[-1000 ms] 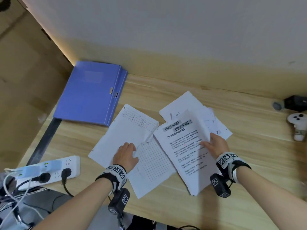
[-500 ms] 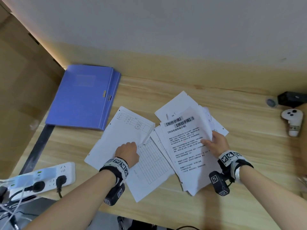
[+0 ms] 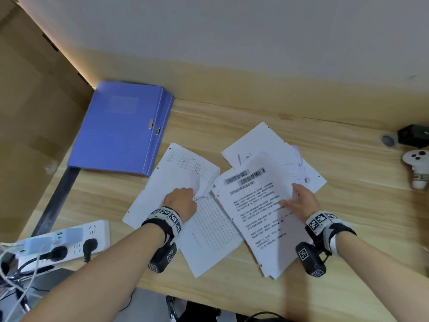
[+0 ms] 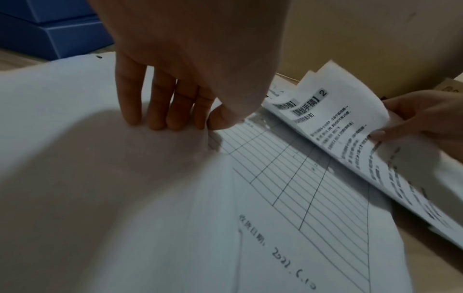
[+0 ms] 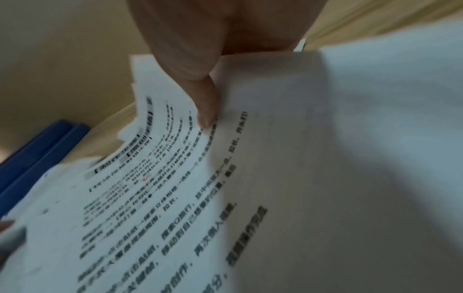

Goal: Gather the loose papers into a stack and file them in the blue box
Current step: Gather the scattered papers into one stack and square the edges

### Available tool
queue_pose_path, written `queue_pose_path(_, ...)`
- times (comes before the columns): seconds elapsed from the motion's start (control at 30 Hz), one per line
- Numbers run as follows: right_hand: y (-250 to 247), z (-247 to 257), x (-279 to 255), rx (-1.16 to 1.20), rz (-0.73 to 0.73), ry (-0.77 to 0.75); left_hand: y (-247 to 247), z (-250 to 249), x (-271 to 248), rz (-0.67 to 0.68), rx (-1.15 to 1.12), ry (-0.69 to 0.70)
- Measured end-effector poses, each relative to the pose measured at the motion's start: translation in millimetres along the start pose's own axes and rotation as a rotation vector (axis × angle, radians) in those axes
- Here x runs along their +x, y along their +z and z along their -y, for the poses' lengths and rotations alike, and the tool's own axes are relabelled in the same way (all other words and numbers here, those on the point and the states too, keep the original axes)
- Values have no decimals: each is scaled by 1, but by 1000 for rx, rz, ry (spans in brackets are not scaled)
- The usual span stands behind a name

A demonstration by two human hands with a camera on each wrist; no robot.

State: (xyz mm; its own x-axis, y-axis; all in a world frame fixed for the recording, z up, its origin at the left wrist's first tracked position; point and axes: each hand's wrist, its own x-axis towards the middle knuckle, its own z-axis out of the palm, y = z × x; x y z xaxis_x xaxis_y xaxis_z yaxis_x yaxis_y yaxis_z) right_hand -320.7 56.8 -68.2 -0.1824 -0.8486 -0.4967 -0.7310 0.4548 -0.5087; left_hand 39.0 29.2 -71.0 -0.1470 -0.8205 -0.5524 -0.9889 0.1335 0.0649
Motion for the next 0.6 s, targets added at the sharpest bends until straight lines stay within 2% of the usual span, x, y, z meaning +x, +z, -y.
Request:
queue_pose_path(0.1, 12, 6, -5, -177, -35, -16, 3, 1, 0, -7, -15, -2)
queue_pose_path(0.2, 16, 14, -7, -195, -66, 41, 3, 1, 1, -3, -16, -13)
queue_pose_path(0.33, 11, 20, 0, -228, 51, 166, 3, 1, 1, 6, -19, -20)
queue_pose_path(0.4, 8, 22, 2, -322, 90, 156, 1, 2, 1, 12, -21, -18)
queue_pose_path(0.5, 11, 21, -2, -381, 7, 73, -1, 5, 1, 23, -44, -24)
queue_pose_path(0.6, 10, 20, -1, -241, -103, 40, -1, 9, 1, 19, -78, -20)
